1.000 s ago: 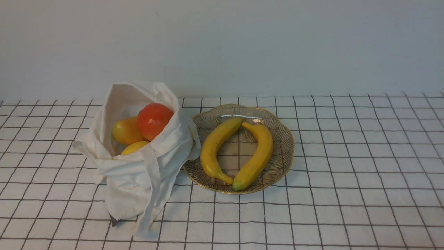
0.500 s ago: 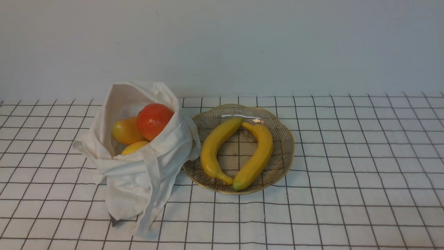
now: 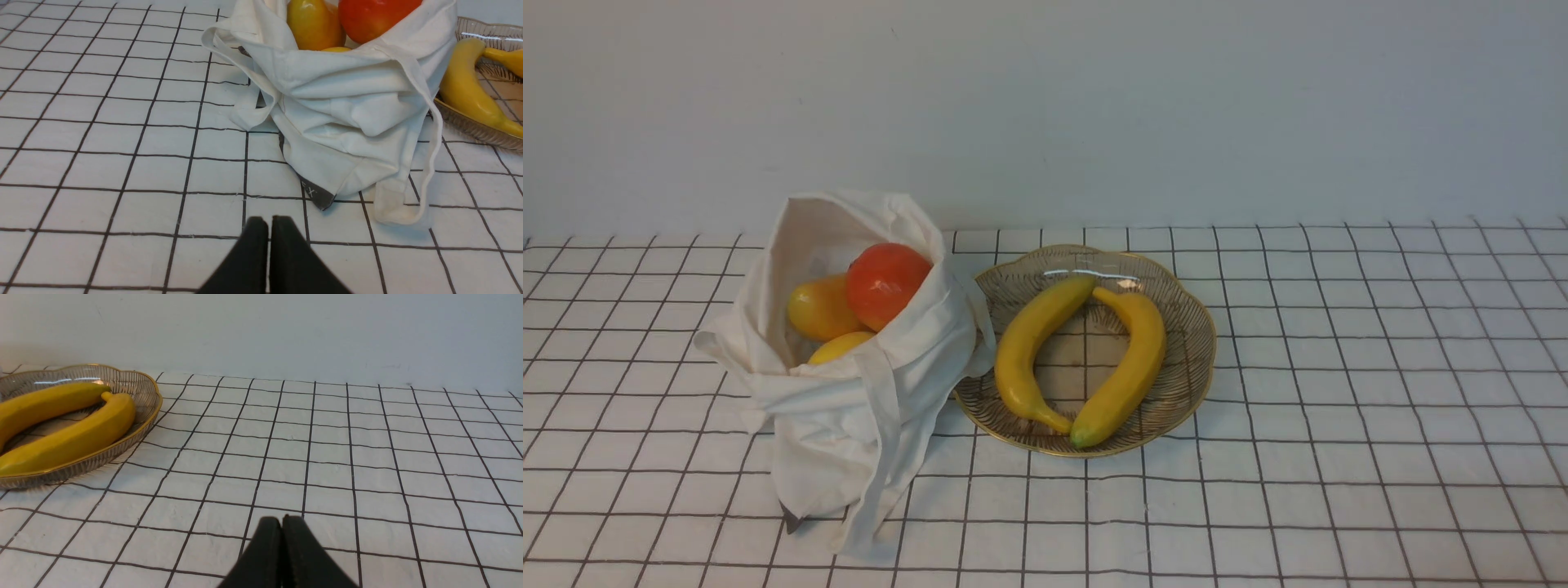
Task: Take the fruit out of the bag on the white checkered tablecloth and place them on the plate.
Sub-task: 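Reach into the bag and grasp the red fruit inside it with the left gripper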
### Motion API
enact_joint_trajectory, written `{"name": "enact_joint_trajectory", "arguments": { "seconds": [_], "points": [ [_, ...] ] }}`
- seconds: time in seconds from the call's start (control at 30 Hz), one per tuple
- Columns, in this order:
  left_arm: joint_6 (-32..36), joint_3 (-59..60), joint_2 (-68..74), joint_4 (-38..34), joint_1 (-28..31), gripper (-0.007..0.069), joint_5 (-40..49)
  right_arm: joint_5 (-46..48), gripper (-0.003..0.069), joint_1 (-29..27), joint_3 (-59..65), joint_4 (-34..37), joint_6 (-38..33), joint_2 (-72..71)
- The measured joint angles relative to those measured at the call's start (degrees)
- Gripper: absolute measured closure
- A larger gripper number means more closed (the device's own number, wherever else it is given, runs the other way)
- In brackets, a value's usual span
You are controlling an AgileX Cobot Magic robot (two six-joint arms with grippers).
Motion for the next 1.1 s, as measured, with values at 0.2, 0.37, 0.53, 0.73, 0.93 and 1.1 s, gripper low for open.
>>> {"name": "enact_joint_trajectory", "arguments": {
  "seconds": [0.2,0.37,0.53,0.73,0.93,1.1],
  "points": [
    [0.00,0.00,0.00,0.00,0.00,0.0632,0.00,0.00,0.0674,0.00,0.00,0.00,0.00,0.00],
    [0.00,0.00,0.00,0.00,0.00,0.0632,0.00,0.00,0.0674,0.00,0.00,0.00,0.00,0.00],
    [-0.57,0.00,0.00,-1.10,0.00,0.0632,-0.21,0.00,0.0674,0.00,0.00,0.00,0.00,0.00],
    [-13.50,0.24,0.00,-23.13,0.00,0.0632,-0.80,0.00,0.0674,0.00,0.00,0.00,0.00,0.00],
    [-19.69,0.55,0.00,-39.93,0.00,0.0632,-2.00,0.00,0.0674,0.00,0.00,0.00,0.00,0.00],
    [-19.99,-1.49,0.00,-48.64,0.00,0.0632,-4.80,0.00,0.0674,0.00,0.00,0.00,0.00,0.00]
  ]
}}
